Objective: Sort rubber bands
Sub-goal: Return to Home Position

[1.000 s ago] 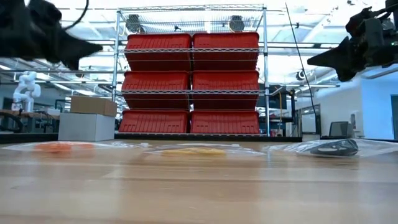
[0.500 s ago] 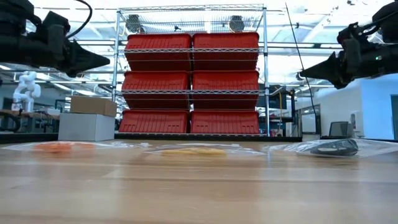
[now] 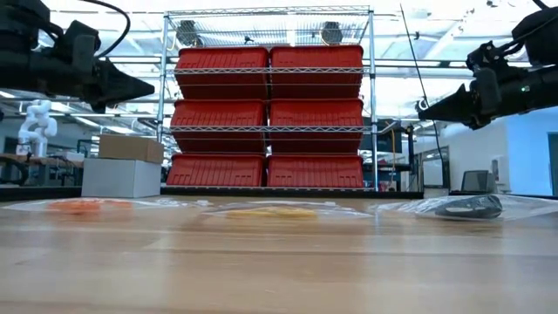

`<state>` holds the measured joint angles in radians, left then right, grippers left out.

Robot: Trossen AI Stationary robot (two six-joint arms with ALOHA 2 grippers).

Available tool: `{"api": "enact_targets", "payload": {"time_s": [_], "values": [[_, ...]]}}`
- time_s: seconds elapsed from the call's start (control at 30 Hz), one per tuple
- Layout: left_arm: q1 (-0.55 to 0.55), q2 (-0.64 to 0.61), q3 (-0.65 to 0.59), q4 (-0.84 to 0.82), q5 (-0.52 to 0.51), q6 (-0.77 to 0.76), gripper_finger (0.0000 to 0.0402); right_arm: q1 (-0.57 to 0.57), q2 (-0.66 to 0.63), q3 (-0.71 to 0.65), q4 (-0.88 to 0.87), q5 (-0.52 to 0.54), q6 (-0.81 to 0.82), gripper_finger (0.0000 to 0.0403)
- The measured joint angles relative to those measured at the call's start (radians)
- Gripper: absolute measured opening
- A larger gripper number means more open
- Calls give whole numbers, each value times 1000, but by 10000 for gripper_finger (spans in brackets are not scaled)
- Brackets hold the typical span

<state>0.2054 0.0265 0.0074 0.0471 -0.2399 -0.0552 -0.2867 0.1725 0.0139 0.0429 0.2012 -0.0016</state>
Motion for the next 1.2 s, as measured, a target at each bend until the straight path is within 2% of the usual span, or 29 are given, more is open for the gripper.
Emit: {"api": "enact_targets", "payload": {"time_s": [0.3, 0.53, 0.7, 0.87, 1.2], "values": [[0, 0, 0, 0, 1, -60, 27, 3, -14, 0, 3, -28, -22, 0], [0, 0, 0, 3, -32, -15, 27, 3, -171, 0, -4, -62, -70, 0], [0, 3, 0, 4, -43, -15, 27, 0, -170, 1, 12, -70, -95, 0], [0, 3, 0, 4, -44, -16, 27, 0, -168, 1, -14, -72, -31, 0], [0, 2, 0, 5, -44, -16, 27, 0, -168, 1, -10, -72, -18, 0]]}}
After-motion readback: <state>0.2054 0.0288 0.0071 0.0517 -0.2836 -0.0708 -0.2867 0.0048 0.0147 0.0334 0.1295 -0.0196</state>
